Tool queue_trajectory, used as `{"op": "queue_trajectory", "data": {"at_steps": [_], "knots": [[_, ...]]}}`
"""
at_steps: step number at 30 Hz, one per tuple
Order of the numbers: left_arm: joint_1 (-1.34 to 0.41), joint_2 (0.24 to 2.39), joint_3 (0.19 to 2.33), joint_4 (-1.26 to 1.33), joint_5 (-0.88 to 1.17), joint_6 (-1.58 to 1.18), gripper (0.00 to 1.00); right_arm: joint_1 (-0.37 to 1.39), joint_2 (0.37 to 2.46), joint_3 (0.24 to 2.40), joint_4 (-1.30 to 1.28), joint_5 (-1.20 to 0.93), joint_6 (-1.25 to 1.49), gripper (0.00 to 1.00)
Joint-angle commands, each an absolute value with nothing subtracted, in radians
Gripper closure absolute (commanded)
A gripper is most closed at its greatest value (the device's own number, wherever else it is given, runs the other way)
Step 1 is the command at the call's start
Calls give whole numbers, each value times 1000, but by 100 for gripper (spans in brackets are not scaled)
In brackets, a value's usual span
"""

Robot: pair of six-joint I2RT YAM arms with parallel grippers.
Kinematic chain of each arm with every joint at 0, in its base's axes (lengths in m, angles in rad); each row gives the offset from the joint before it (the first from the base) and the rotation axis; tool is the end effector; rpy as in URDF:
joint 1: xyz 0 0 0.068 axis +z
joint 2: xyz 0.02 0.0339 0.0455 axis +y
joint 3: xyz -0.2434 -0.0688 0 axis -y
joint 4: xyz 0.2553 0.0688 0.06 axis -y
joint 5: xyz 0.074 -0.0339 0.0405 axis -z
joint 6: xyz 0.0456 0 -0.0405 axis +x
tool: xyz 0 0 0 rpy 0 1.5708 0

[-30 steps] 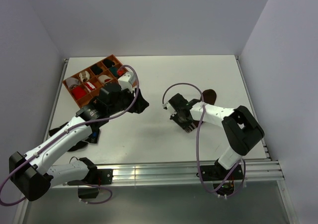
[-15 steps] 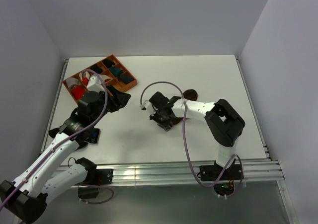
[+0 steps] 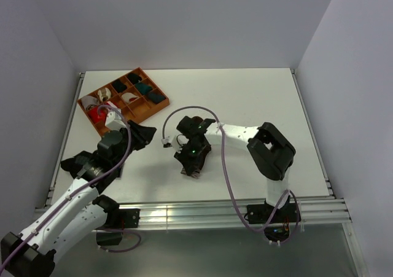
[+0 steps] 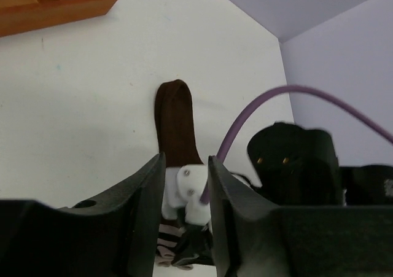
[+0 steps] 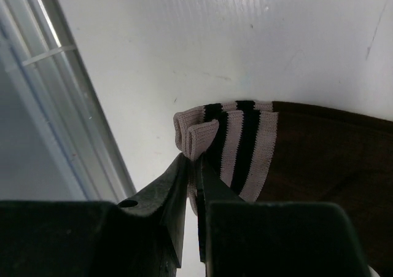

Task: Roll the socks
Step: Roll the sock at the center of the board.

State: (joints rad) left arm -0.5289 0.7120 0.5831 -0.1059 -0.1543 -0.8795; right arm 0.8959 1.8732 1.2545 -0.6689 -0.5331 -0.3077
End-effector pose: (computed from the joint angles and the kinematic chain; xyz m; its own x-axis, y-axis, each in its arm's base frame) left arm 0.1869 -0.1011 0.2715 -0.4128 -0.6405 -0.6476 0.0808 0.6824 -0.7265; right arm 0.2112 0.3010 0.1379 -0.3412 -0.8439 -0.4141 -0.9071 0.1801 0.3804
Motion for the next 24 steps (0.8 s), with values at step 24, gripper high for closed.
{"op": "queue_trajectory", "data": {"at_steps": [24], "knots": [[-773, 1178, 124, 974, 132, -727, 59, 666, 2163, 1479, -1088, -1005, -541, 94]]}}
